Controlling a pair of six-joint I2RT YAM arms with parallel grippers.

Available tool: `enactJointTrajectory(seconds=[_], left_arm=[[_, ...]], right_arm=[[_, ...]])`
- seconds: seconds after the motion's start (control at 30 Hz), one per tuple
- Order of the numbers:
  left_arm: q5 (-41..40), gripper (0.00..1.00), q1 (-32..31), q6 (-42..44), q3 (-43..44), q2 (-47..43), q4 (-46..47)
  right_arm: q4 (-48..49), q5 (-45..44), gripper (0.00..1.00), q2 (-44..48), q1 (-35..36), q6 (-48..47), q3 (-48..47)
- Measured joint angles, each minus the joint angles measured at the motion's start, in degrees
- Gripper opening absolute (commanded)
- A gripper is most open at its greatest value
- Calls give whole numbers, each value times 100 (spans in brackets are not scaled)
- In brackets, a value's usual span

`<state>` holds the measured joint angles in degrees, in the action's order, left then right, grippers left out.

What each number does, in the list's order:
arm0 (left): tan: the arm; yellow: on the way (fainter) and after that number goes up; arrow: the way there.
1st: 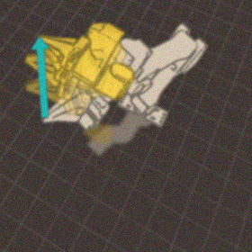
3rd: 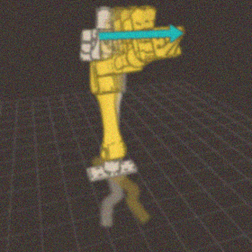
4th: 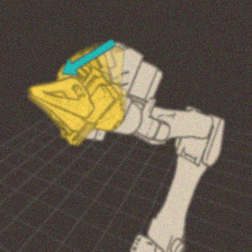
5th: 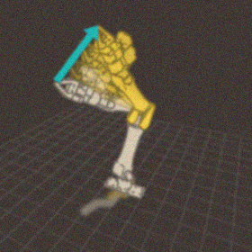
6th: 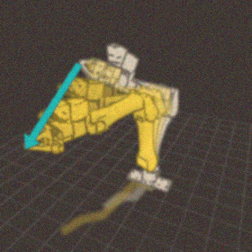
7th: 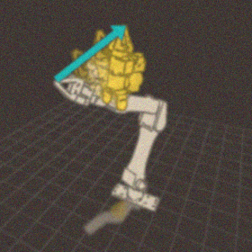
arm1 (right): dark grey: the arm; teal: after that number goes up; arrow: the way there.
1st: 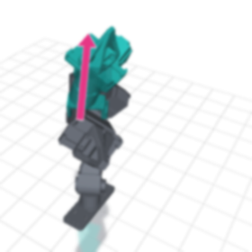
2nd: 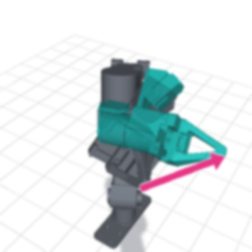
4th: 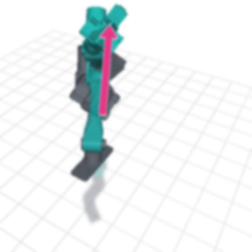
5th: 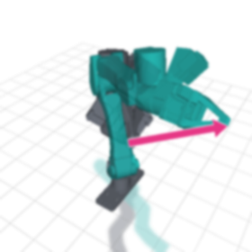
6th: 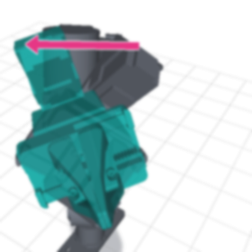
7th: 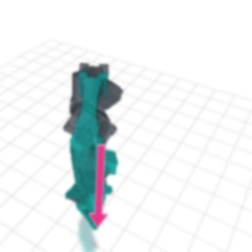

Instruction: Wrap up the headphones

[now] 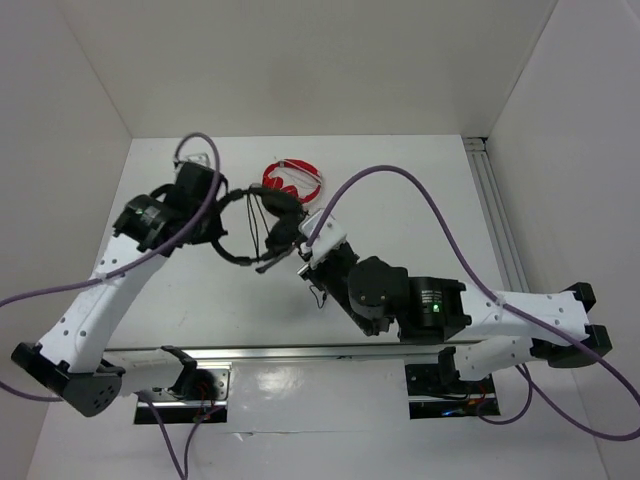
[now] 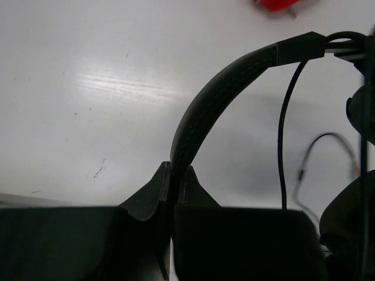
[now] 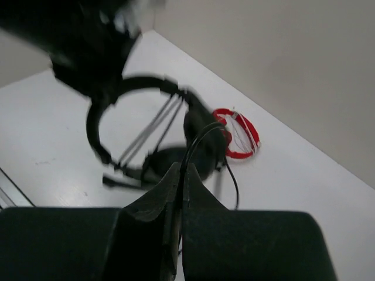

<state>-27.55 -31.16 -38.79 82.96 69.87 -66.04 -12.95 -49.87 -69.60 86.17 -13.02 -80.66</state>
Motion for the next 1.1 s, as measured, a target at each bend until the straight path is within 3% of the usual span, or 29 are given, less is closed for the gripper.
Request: enactJointTrajectory(seconds=[0.1,0.23,0.4,0.53,0.9,1.1], left_arm=[[769,0,796,179,614,-72,195],[2490,0,1755,599,1257,-22,376],[4363,0,2494,804,1259,109,535],[5051,0,2809,682,1086,188,649],[3945,0,3689,-640,1060,131,765],[2575,0,3707,-944,1456,793,682]], right_arm=[[9,-282,0,232,33,76,675],[-37,-275,0,470,-380,232,1287],[-74,341,0,1019,-1641,599,1558],[15,826,0,1283,-1834,885,1665],[46,2004,0,1054,-955,1773,2332],[-2,1989,0,385,267,1672,2022]])
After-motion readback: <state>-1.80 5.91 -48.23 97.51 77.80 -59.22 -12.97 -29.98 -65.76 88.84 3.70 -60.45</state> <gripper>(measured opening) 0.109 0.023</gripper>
